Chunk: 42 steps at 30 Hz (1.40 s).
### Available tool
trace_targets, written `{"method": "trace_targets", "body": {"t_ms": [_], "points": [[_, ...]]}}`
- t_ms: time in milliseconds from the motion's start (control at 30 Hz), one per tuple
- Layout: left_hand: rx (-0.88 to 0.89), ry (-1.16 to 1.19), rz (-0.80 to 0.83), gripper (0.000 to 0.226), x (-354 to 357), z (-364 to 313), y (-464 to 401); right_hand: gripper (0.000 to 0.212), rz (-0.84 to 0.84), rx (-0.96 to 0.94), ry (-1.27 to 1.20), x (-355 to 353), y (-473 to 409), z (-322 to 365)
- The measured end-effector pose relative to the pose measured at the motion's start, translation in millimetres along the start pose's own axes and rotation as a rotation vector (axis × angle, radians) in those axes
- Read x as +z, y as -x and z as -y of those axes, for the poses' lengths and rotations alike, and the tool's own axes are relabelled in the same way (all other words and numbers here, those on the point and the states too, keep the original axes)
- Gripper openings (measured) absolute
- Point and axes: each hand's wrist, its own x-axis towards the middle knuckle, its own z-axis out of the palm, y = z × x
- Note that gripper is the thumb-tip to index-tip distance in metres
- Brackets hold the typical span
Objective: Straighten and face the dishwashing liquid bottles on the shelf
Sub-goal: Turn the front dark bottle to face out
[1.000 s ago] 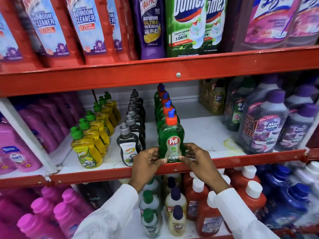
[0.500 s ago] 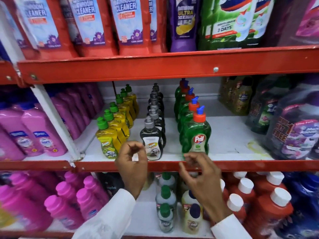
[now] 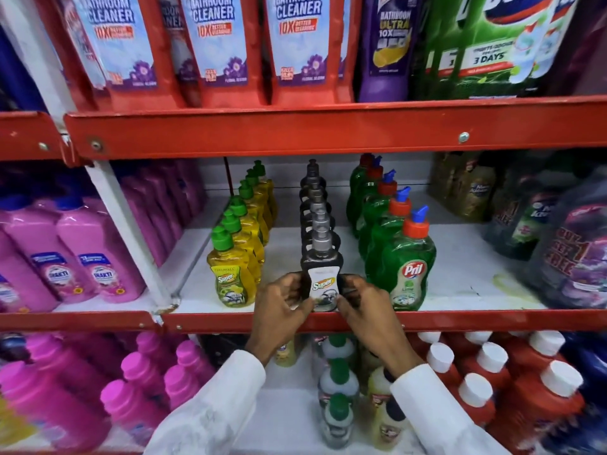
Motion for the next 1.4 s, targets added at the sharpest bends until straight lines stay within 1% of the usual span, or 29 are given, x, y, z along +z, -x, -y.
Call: {"method": "trace_targets", "body": {"t_ms": [433, 500, 567, 633, 667, 700, 733, 767, 833, 900, 933, 967, 1033, 1100, 1167, 1267, 1333, 1400], "points": [[0.015, 0.065, 0.083, 0.042, -3.0, 6.9, -4.0, 0.032, -0.038, 0.083, 0.0, 2.9, 4.6, 7.9], [0.025, 0.057, 0.099, 0.043, -3.8, 3.7, -3.3, 0.032, -0.07, 0.087, 0.008, 4.3, 6.0, 10.9], [0.038, 0.038, 0.112, 0.047, -6.3, 1.1, -1.2, 0.034, -0.171, 0.107, -0.012, 8.8, 10.3, 14.0], [0.037, 0.07, 0.108, 0.052, -13.5, 1.5, 3.8, 0.033, -0.352, 0.127, -0.045, 15.1, 19.6, 21.7], [0.045, 0.087, 0.078, 0.052, -18.5, 2.3, 9.1, 0.029, -0.457, 0.097, -0.059, 18.1, 26.0, 27.7], [0.065, 0.092, 0.012, 0.046, -26.0, 3.3, 16.4, 0.024, -0.539, 0.039, -0.075, 22.3, 32.0, 35.9], [0.098, 0.084, -0.094, 0.037, -35.5, 4.0, 24.9, 0.021, -0.577, -0.027, -0.093, 27.1, 37.6, 45.8], [0.14, 0.068, -0.221, 0.03, -47.0, 4.6, 33.5, 0.021, -0.568, -0.079, -0.11, 34.2, 41.4, 55.8], [0.204, 0.059, -0.455, 0.021, -71.1, 8.5, 43.9, 0.022, -0.443, -0.125, -0.147, 51.9, 40.2, 70.8], [0.175, 0.076, -0.586, 0.02, -93.7, 23.0, 39.9, 0.027, -0.271, -0.123, -0.155, 74.3, 29.3, 81.7], [0.123, 0.076, -0.597, 0.027, -103.5, 30.0, 34.7, 0.031, -0.196, -0.122, -0.152, 85.0, 22.4, 86.7], [0.058, 0.061, -0.555, 0.035, -111.6, 37.1, 28.1, 0.035, -0.14, -0.117, -0.147, 94.1, 15.6, 91.6], [-0.03, 0.006, -0.368, 0.048, -121.9, 49.0, 16.5, 0.041, -0.074, -0.101, -0.138, 105.7, 1.4, 97.3], [-0.046, -0.086, -0.198, 0.051, -127.9, 54.3, 8.2, 0.044, -0.017, -0.084, -0.109, 111.2, -10.6, 98.8], [-0.032, -0.134, -0.105, 0.047, -131.4, 54.5, 2.8, 0.042, 0.04, -0.068, -0.086, 112.8, -18.6, 96.9], [-0.02, -0.143, -0.071, 0.046, -134.6, 57.6, -0.8, 0.036, 0.043, -0.041, -0.108, 115.9, -23.8, 93.6], [-0.019, -0.1, -0.054, 0.045, -135.2, 61.1, -0.1, 0.034, 0.046, -0.014, -0.154, 116.2, -24.0, 91.4], [0.009, -0.078, -0.042, 0.044, -135.7, 63.1, 0.8, 0.033, 0.047, 0.011, -0.149, 116.2, -22.6, 90.2]]}}
